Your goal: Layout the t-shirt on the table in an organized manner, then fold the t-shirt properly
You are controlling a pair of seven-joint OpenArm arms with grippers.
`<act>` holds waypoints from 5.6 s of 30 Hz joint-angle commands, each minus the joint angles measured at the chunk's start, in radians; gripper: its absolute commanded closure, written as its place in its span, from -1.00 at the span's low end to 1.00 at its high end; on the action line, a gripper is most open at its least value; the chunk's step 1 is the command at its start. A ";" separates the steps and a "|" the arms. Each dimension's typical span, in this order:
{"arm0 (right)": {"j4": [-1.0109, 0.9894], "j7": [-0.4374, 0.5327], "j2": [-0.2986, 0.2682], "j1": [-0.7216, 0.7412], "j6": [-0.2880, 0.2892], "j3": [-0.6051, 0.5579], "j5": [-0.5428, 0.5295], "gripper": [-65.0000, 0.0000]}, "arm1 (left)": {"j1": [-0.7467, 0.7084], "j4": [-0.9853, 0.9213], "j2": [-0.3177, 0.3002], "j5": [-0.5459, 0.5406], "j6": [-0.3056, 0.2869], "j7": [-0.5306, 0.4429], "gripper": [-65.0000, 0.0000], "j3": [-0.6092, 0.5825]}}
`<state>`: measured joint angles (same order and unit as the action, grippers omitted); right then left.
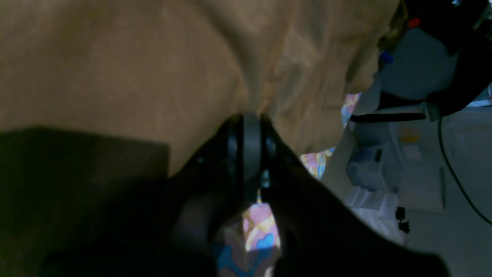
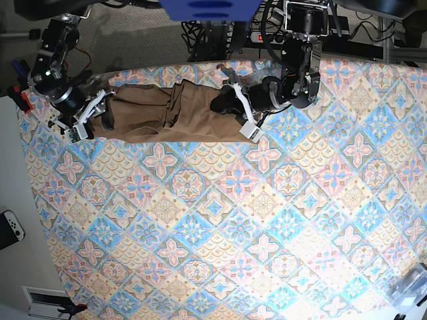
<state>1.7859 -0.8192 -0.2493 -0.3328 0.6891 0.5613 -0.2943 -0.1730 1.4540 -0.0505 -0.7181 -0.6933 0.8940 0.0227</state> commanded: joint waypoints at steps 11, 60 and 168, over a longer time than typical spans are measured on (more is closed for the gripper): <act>0.042 0.010 -0.015 0.004 0.005 0.193 -0.352 -0.36 | 0.010 0.014 -0.004 -0.007 -0.005 -0.013 1.00 0.001; -0.444 -0.055 -0.023 -0.016 0.009 -0.060 -0.510 1.00 | 0.013 0.015 0.001 -0.015 -0.005 -0.013 1.00 0.001; 0.142 -0.470 0.290 0.269 0.009 -1.061 0.646 -0.21 | -0.016 0.129 -0.237 -0.355 -0.005 -0.013 1.00 0.061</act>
<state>1.9076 -1.2999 0.0334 -0.0731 0.6968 -0.5011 0.3489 -0.1947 1.5681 -0.2829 -1.0477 -0.6880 0.8978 0.0803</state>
